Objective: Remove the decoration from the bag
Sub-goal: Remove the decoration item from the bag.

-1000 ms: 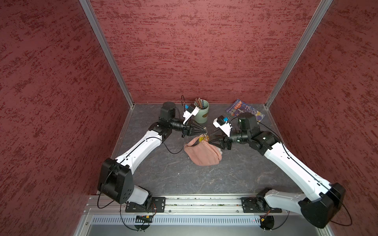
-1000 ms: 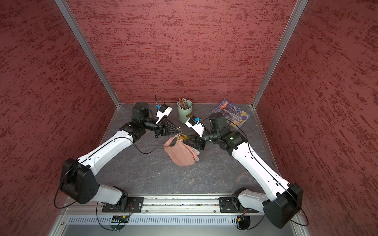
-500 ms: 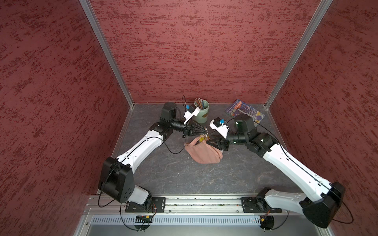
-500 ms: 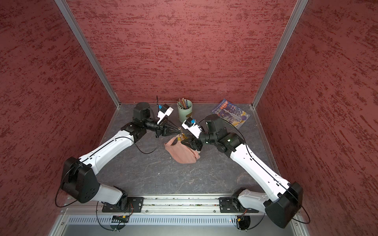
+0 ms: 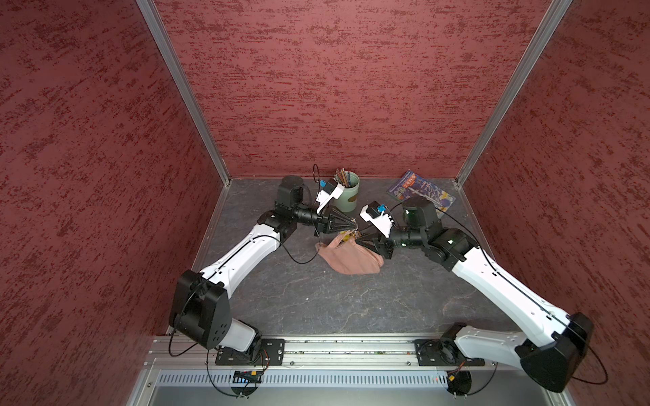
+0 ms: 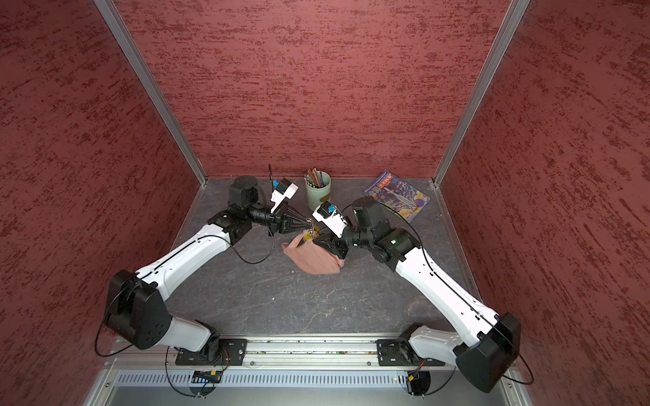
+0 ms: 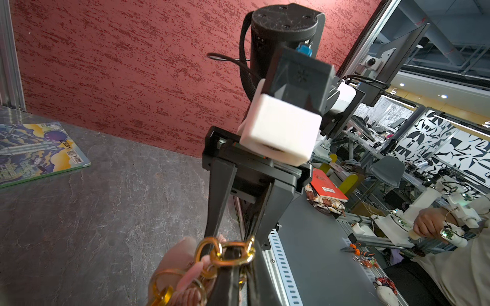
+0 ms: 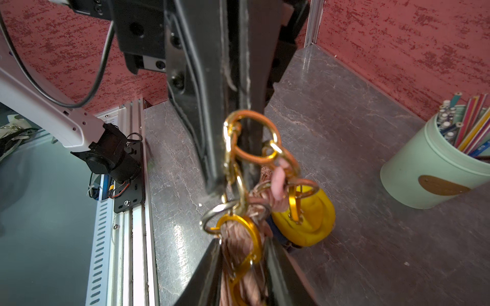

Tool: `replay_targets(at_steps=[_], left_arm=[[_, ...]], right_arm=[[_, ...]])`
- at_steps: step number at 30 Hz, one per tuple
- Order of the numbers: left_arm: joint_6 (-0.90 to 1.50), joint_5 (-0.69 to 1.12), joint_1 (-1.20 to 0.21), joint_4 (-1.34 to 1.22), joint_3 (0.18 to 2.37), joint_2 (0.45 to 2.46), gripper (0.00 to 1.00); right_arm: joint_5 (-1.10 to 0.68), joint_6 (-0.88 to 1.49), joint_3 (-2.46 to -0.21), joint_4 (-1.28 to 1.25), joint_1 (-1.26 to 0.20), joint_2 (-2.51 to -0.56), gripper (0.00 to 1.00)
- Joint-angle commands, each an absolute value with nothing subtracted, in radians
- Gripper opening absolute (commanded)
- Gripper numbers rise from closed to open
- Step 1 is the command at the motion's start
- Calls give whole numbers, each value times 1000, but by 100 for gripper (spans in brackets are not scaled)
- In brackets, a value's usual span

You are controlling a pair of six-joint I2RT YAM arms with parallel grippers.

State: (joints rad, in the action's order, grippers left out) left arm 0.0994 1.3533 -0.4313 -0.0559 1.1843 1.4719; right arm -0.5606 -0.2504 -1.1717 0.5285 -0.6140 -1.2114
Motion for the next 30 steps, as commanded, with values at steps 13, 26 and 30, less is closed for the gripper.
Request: replay_targets(at_steps=[13,26,30], left_arm=[[172,1280,-414,-208,1134,1438,0],[259,1193,-430,-363,1041,1415,0],[277,1174,-425,-394,1022,1404,0]], right_arm=[[-492,-52,-1163,454,-621,-1191,17],[-453,38,-1187,452,-621,-1198,20],[-433,41,-1172,460,-621,-1197,20]])
